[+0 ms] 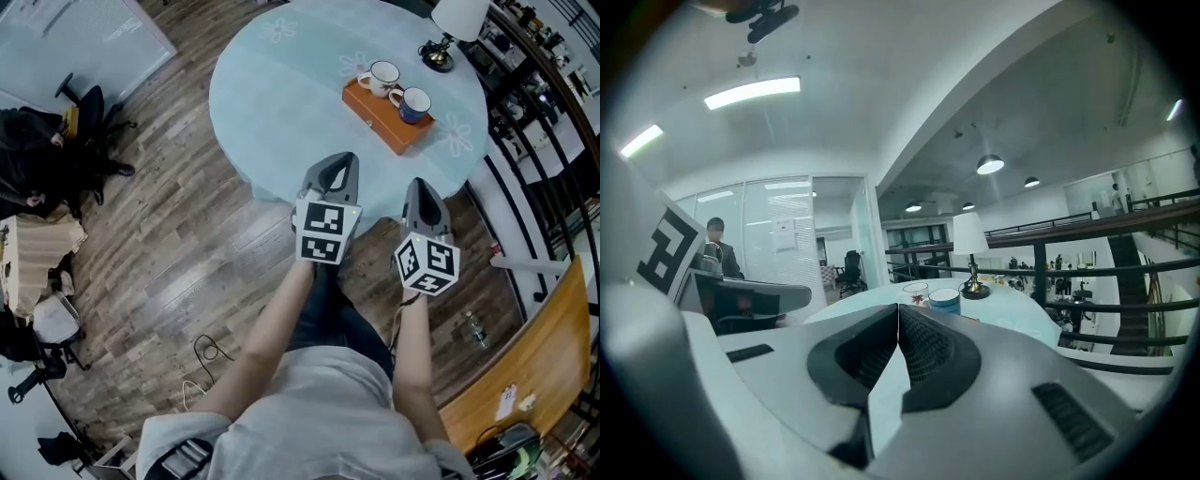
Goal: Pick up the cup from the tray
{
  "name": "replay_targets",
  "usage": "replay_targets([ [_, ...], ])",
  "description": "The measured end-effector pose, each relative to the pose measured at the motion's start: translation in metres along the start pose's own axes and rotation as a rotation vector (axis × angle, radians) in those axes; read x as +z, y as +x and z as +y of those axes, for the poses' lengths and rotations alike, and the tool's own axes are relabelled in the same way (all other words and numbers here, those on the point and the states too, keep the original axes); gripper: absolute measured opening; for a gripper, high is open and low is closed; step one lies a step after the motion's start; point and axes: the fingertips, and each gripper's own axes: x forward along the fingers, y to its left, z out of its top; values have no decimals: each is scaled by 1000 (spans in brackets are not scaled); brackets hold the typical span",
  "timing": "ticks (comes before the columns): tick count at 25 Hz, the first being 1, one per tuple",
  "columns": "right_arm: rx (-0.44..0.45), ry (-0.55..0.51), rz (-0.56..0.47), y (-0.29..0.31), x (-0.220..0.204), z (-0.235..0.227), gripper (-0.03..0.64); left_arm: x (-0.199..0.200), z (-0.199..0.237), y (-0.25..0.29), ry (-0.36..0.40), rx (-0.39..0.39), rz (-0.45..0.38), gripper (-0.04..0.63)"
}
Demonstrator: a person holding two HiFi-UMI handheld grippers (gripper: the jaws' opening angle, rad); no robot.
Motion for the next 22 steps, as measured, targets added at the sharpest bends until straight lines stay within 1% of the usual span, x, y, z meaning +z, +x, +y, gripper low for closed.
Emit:
replay_targets([
  [7,-23,-5,16,44,-3,-22,9,3,17,54,-9,-51,18,8],
  [12,-49,-3,27,77,-5,-35,9,3,31,93,-12,-83,47,8],
  [17,-68,1,34,107,2,-37,11,7,47,122,-15,-124,66,8],
  [22,-89,23,65,132,-6,-48,15,3,61,150,-13,-160,93,8],
])
